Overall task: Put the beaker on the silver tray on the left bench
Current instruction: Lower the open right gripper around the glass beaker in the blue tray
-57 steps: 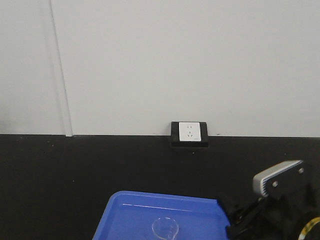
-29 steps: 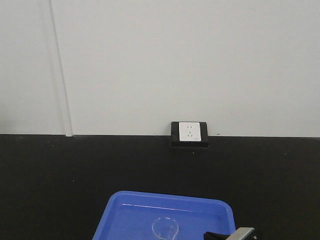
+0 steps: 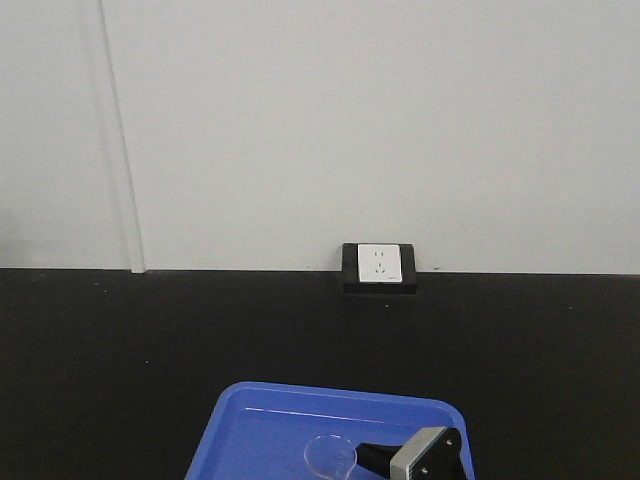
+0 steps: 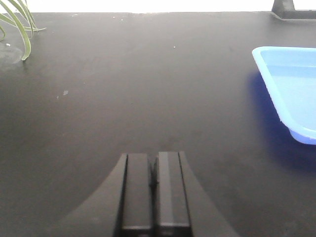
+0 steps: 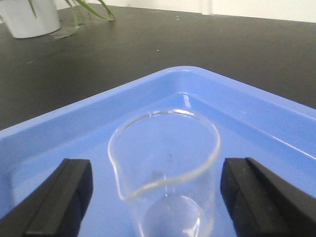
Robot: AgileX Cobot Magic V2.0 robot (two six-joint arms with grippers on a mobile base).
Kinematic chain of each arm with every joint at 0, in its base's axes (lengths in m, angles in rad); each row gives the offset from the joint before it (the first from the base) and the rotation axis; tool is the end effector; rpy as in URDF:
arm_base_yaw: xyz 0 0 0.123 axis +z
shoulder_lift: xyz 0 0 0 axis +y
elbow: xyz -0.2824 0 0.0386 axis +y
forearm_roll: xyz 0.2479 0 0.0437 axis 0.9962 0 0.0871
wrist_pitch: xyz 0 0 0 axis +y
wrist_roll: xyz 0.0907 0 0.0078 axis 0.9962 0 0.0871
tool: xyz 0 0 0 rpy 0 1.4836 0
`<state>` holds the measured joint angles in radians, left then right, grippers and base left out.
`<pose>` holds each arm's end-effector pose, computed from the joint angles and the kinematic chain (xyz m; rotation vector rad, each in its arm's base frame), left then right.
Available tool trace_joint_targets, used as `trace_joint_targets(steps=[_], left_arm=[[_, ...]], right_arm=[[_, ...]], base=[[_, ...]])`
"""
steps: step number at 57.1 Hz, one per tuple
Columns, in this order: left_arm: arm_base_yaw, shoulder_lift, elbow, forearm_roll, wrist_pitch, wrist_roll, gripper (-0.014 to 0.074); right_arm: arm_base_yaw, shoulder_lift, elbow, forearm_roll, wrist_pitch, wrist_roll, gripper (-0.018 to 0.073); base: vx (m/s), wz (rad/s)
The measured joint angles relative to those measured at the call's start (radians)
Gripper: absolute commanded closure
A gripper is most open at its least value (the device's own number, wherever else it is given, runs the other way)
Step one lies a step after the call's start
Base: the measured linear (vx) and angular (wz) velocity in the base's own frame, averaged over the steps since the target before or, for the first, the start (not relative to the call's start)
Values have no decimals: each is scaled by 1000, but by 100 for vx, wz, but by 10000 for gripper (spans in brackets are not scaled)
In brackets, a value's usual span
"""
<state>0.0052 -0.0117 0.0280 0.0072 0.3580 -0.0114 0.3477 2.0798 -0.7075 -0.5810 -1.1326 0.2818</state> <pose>0.0530 0.0005 0.1720 -0.0109 1.8579 0.0027 0.3043 0.1584 0.0986 -0.6725 1.6949 0.7200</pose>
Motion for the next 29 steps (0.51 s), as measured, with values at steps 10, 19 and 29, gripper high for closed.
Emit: trace_joint_targets(steps=[10,19,29], left_arm=[[0,0,0,0,0,0,595],[0,0,0,0,0,0,595],[0,0,0,0,0,0,595]], right_arm=[[0,53,-85,-45,12,50,-13],[0,88,-157,-51,45,102,-13],[0,112,-197,-55,65,122,19]], base=[[0,0],[0,0],[0,0]])
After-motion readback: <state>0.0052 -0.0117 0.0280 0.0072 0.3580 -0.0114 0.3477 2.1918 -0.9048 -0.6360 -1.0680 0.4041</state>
